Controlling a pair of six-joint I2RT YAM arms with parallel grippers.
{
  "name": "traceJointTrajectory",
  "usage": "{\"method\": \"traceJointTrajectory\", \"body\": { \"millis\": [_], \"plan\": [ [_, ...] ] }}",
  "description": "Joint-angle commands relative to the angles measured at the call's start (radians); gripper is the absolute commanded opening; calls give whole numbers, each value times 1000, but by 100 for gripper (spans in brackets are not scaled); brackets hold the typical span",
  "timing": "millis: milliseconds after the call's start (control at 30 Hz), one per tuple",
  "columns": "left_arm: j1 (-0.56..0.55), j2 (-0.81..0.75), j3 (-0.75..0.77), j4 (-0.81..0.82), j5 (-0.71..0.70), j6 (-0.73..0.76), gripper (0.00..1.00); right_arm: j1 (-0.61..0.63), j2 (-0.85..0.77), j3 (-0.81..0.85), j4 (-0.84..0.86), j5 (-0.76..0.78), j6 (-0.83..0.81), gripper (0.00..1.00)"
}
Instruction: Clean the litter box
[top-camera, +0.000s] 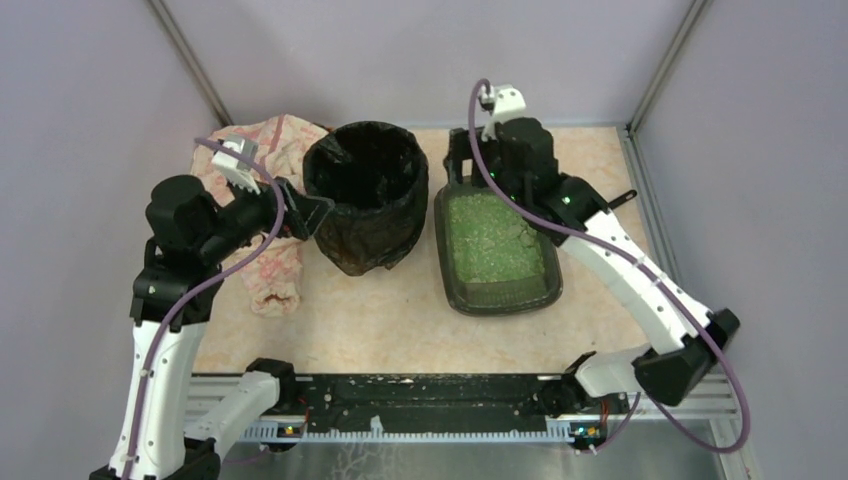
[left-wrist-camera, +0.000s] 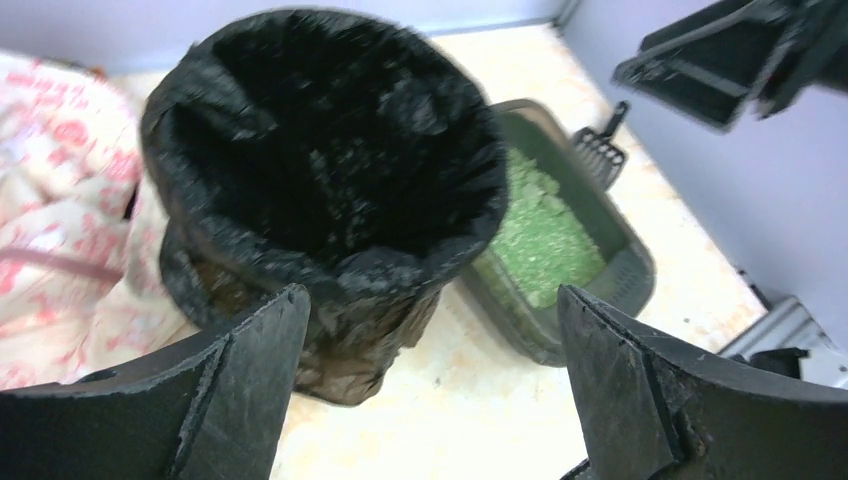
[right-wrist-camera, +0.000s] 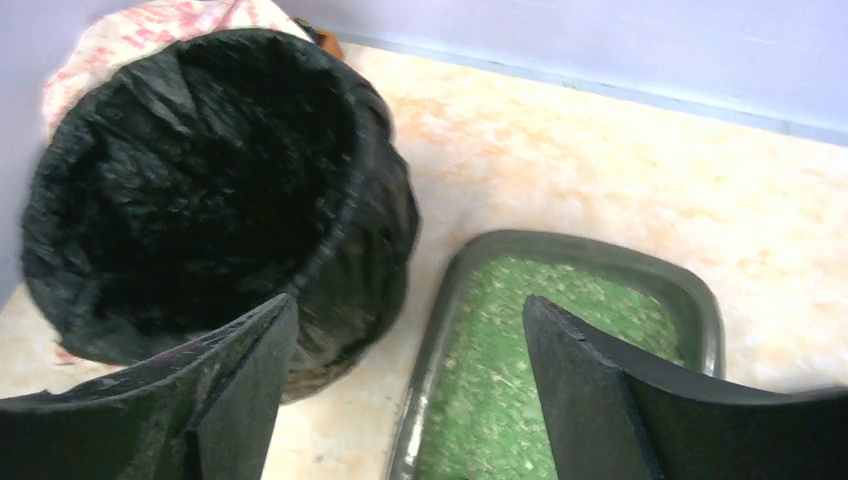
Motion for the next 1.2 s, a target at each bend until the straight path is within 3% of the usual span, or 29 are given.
{"method": "traceJointTrajectory", "body": {
  "millis": [0, 67, 233, 400, 533, 767, 900, 1167],
  "plan": [
    [-9, -39, -11, 173, 226, -33, 99, -63, -143, -199, 63, 109, 73, 91],
    [-9, -7, -25, 234, 340, -96, 99, -105, -203, -312, 47, 157, 122, 98],
    [-36, 49, -125, 430, 453, -218, 97, -217, -287, -458, 5, 228, 205, 98],
    [-84, 253, 18, 383, 398, -211, 96, -354, -290, -505, 3, 141, 251, 97],
    [-156, 448, 169, 312, 327, -170, 97, -405, -274, -515, 21, 164, 280, 95],
    [-268, 589, 309, 345, 174, -131, 94, -566, -273, -590, 126, 135, 417, 91],
    [-351, 670, 370, 354, 146, -120, 94, -711, -171, -576, 135, 85, 497, 84],
    [-600, 858, 495, 321, -4, 7, 94, -756, -3, -561, 204, 132, 526, 78]
  ]
}}
